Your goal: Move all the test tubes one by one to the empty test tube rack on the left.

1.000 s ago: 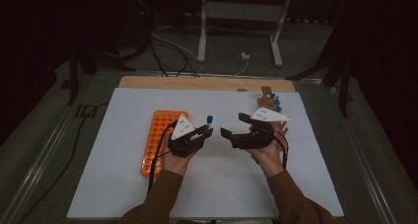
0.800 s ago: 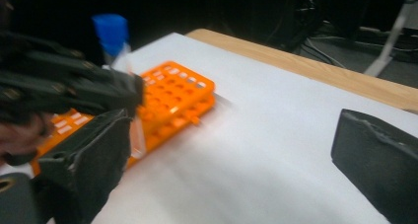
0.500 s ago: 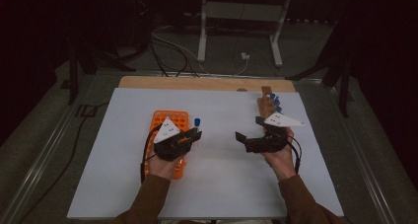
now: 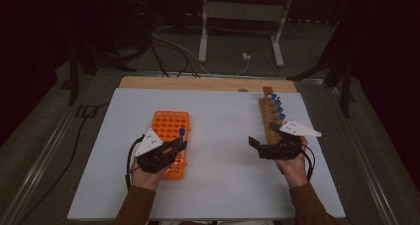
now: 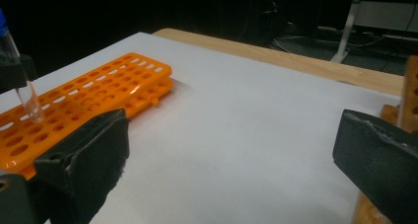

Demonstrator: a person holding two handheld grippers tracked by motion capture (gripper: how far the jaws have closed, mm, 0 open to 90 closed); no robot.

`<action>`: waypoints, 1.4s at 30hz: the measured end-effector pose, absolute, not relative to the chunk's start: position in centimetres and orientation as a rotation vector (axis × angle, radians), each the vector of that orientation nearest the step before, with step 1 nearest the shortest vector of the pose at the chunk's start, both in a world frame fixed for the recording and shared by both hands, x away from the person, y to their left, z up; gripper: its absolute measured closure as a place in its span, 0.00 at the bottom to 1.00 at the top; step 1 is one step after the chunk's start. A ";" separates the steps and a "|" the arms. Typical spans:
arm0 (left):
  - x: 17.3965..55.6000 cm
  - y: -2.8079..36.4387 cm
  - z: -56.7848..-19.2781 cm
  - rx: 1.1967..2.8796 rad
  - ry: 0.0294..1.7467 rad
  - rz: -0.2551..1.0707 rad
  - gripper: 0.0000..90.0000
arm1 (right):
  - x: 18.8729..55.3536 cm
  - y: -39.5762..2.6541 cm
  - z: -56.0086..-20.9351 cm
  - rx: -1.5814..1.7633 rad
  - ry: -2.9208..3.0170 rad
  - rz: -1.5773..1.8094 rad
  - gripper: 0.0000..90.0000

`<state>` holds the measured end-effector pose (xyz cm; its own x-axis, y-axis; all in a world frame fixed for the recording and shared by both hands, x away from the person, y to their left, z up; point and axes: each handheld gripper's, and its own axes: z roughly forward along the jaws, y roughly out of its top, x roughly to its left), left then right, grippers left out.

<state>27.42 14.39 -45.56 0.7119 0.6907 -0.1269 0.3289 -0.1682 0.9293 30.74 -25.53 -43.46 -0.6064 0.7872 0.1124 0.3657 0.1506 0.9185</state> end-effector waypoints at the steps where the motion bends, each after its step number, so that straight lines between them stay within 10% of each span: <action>1: 27.2 14.6 -45.7 1.769 0.812 0.390 0.86 | 30.6 -25.7 -43.5 1.098 2.037 1.444 0.01; 35: 24.4 14.2 -48.9 2.080 0.805 0.394 0.86 | 29.6 -27.3 -44.6 1.122 2.022 1.427 0.01; 42: 24.9 15.7 -48.5 1.923 0.811 0.267 0.58 | 29.5 -27.5 -44.5 1.112 2.014 1.397 0.01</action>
